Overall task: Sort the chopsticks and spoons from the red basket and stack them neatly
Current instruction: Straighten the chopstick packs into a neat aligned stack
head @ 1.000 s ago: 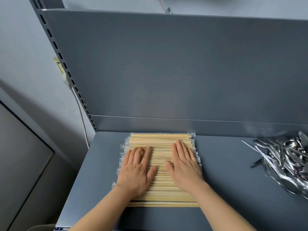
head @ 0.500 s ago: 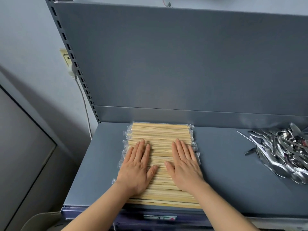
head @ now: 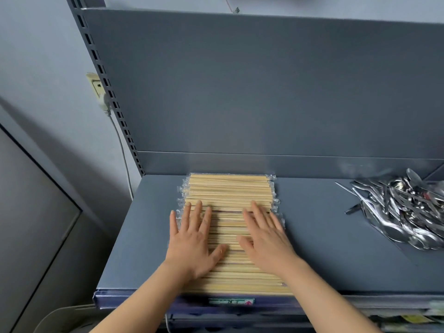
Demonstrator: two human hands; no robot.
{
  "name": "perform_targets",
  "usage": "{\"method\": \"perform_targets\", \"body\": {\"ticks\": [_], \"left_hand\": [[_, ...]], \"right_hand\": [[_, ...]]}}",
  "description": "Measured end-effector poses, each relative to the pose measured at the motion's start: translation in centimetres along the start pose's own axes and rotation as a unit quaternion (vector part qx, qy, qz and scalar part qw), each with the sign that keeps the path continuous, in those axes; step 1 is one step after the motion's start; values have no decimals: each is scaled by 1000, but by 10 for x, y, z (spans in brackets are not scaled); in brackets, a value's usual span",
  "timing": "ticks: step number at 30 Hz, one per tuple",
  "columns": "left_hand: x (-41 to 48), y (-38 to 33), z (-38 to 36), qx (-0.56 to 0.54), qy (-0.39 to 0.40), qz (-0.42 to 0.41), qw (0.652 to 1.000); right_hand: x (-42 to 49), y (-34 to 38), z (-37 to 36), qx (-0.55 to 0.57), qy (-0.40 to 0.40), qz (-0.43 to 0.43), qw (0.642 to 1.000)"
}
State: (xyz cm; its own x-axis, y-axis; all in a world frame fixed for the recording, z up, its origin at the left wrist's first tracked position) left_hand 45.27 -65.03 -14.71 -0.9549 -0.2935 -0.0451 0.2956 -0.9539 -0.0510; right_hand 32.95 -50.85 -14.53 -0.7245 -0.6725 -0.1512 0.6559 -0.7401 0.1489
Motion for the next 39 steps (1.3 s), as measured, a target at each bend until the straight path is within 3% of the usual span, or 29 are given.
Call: {"method": "perform_targets", "body": {"ticks": [3, 8, 11, 13, 16, 19, 23, 25, 28, 32, 35, 39], "left_hand": [[16, 18, 14, -46, -27, 39, 998], [23, 23, -1, -51, 49, 21, 997], [24, 34, 3, -106, -48, 37, 993], [33, 47, 12, -189, -121, 81, 971], [48, 56, 13, -291, -99, 100, 946], [45, 50, 6, -241, -62, 57, 967], [39, 52, 12, -211, -148, 86, 962], [52, 61, 24, -191, -188, 120, 956], [84, 77, 30, -141, -113, 129, 975], [104, 78, 11, -88, 11, 41, 995], [94, 69, -6, -127, 34, 4, 991], [81, 69, -10, -158, 16, -4, 987]], "right_hand": [[17, -14, 20, 19, -22, -53, 998], [26, -18, 4, -16, 72, -47, 996], [34, -29, 11, 63, -25, -104, 992], [45, -39, 19, 138, -53, -141, 979], [59, -39, 15, 163, 22, -109, 980], [56, -38, 4, 132, 46, -76, 987], [58, -47, 21, 237, -104, -117, 959], [73, -52, 33, 251, -114, -152, 949], [99, -52, 40, 219, -38, -146, 964], [117, -39, 36, 100, -18, -76, 992], [117, -34, 17, 62, 32, -44, 997], [109, -43, 9, 146, 60, -36, 987]]}}
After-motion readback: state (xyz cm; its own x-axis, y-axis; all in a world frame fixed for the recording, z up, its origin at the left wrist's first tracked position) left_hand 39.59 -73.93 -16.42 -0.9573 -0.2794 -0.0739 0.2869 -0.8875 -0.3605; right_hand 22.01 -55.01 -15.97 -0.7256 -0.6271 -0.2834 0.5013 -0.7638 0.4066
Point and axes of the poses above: each hand's wrist, its own x-axis towards the middle knuckle, its own z-axis out of the back of the hand, y = z × x, the point moved 5 cm from there along x, towards the middle knuckle, and after that the axes turned 12 degrees about -z, right-handed, at the moved point
